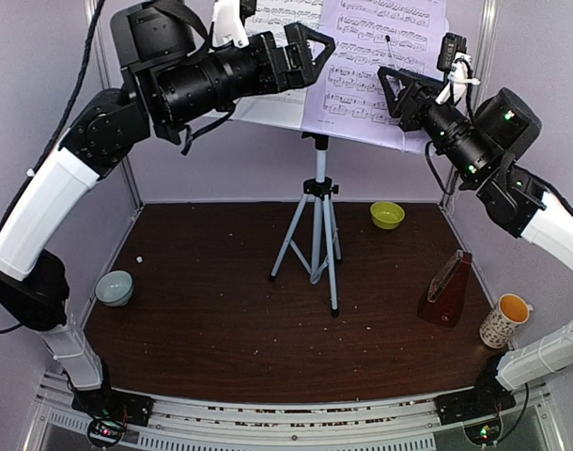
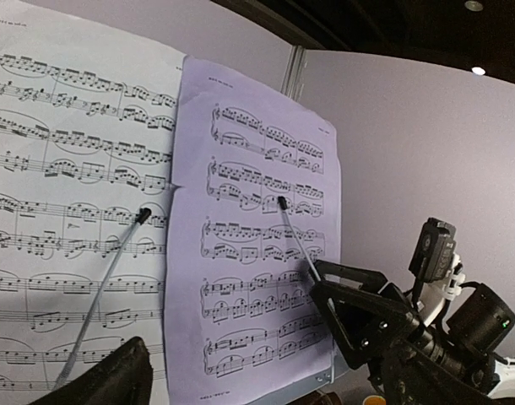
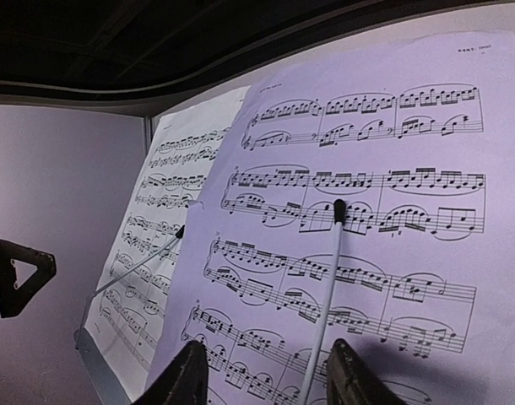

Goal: Set up the instrument practice props

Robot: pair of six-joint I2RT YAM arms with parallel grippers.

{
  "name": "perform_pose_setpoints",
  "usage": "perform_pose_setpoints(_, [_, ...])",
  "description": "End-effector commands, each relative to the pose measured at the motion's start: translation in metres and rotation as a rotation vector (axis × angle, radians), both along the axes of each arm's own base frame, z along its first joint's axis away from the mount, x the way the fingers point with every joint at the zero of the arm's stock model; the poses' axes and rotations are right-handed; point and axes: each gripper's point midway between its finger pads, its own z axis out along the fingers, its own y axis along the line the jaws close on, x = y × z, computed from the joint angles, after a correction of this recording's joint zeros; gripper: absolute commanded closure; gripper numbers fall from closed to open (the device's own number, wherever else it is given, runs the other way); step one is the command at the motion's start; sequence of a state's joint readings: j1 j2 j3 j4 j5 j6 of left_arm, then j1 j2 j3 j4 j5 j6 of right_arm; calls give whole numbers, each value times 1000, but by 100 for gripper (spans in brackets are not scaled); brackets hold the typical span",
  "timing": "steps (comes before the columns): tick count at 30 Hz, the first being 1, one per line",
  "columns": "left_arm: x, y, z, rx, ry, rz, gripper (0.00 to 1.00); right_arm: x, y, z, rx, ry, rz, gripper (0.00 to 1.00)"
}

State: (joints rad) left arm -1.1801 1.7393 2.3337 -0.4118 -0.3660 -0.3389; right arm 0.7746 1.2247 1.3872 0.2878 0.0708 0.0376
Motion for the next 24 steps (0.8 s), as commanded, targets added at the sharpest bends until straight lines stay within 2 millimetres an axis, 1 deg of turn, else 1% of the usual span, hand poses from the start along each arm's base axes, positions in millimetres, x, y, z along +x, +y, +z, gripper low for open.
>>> perform_pose_setpoints(1, [-7, 46, 28, 11, -145, 79, 2, -23, -17, 30, 21, -71, 5, 45])
perform_pose_setpoints(2, [-7, 55, 29, 18, -158, 75, 2, -24, -18, 31, 19, -73, 6, 42])
perform_pose_setpoints(5, [-4, 89, 32, 9, -179, 84, 2, -30, -21, 34, 11, -79, 9, 34])
perform_pose_setpoints(6, [0, 99, 27, 17, -174, 98, 2, -31, -22, 35, 11, -81, 8, 32])
perform_pose_setpoints(7, [1, 114, 27, 15, -178, 116, 2, -32, -24, 36, 10, -82, 3, 27])
perform_pose_setpoints(10, [18, 145, 13, 31, -151, 189, 2, -35, -32, 37, 12, -74, -12, 17])
perform_pose_setpoints(12, [35, 164, 0, 50, -111, 240, 2, -37, -38, 37, 11, -62, -30, 14])
perform_pose_setpoints(13, [42, 170, -7, 61, -97, 245, 2, -36, -42, 36, 8, -49, -44, 11])
perform_pose_setpoints(14, [48, 175, -13, 72, -93, 244, 2, -36, -46, 33, 6, -34, -64, 9])
perform_pose_setpoints(16, [54, 178, -21, 93, -108, 226, 2, -32, -56, 26, -4, 10, -108, 6])
perform_pose_setpoints(22, [68, 176, -29, 159, -131, 216, 2, -18, -87, -5, -11, 158, -198, 2])
perform_pose_setpoints(24, [73, 179, -30, 161, -130, 224, 2, -14, -92, -14, -2, 197, -193, 1])
